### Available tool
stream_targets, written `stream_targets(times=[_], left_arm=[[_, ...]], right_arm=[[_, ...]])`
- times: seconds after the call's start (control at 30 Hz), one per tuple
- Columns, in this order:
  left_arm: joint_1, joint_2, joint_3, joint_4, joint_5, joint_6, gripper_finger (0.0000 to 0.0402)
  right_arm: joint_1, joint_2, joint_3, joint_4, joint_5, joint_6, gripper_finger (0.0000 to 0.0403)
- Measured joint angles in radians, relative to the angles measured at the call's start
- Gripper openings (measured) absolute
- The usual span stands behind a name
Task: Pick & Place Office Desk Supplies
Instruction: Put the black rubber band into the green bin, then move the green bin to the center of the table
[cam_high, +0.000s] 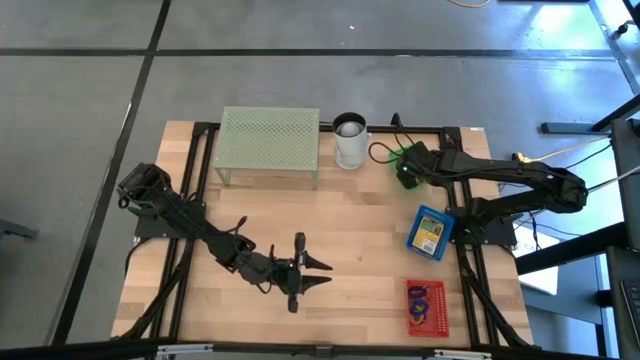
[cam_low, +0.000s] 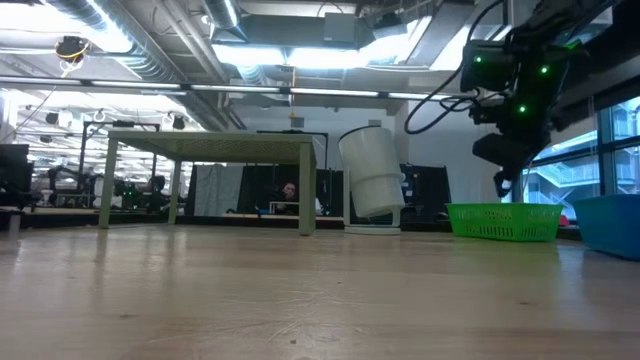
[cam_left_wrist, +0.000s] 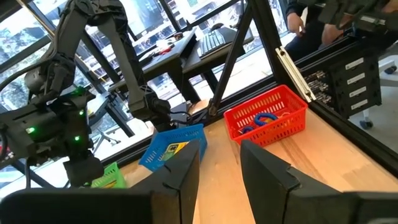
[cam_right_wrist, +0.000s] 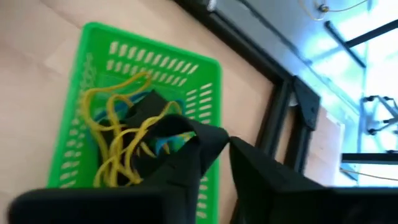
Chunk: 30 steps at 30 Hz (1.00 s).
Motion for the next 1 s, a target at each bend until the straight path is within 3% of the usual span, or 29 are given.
stream_targets(times=[0.13, 0.3, 0.57, 0.67, 0.83, 1.0], left_arm=[[0.014, 0.000, 0.000, 0.000, -0.020, 0.000, 0.0110], [0.036, 0.000, 0.000, 0.003, -0.121, 0.000, 0.0107], [0.108, 0.000, 0.000, 0.044, -0.251, -0.076, 0.0107], [0.147, 0.000, 0.000, 0.050, -0.228, -0.121, 0.0106], [0.226, 0.000, 0.000, 0.049, -0.083, -0.202, 0.0109], [0.265, 0.000, 0.000, 0.045, -0.014, -0.245, 0.0107]], right_arm=[[-0.002, 0.000, 0.000, 0.001, 0.049, -0.003, 0.0135], [-0.001, 0.000, 0.000, 0.001, 0.069, -0.004, 0.0187], [0.032, 0.000, 0.000, 0.007, 0.018, -0.028, 0.0208], [0.080, 0.000, 0.000, 0.009, 0.016, -0.058, 0.0200], [0.170, 0.000, 0.000, 0.019, -0.001, -0.156, 0.0184], [0.211, 0.000, 0.000, 0.060, -0.179, -0.292, 0.0175]])
